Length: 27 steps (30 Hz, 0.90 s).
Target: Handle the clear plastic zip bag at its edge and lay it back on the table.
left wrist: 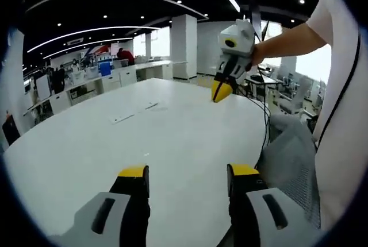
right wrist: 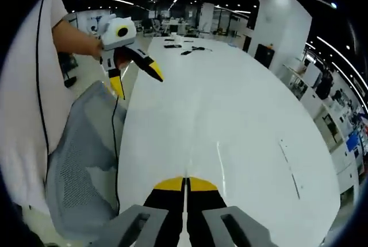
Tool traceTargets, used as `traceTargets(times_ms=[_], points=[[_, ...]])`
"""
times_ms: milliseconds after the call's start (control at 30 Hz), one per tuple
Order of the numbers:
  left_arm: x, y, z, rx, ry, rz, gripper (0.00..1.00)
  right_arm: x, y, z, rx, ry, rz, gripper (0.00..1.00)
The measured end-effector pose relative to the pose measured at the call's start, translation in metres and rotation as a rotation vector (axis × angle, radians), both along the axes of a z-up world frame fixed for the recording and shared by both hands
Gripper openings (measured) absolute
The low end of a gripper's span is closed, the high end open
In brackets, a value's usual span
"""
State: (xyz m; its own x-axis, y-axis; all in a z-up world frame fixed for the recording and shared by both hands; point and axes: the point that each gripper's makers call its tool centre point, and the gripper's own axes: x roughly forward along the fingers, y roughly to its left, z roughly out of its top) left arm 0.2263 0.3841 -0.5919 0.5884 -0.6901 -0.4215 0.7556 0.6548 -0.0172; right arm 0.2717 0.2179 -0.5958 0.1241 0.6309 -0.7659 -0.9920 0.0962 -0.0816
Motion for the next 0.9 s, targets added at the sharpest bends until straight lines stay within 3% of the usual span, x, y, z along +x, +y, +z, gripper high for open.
traceTargets(times_ms=[300,900], points=[[0.005,-0.011,0.014,0.019,-0.043,-0.027,0.52,-0.010,-0.003,0.017,0.003,0.009,0.025,0.00],[0.035,-0.029,0.057,0.047,-0.149,-0.104,0.48,-0.031,-0.008,0.045,0.007,0.022,0.067,0.00]])
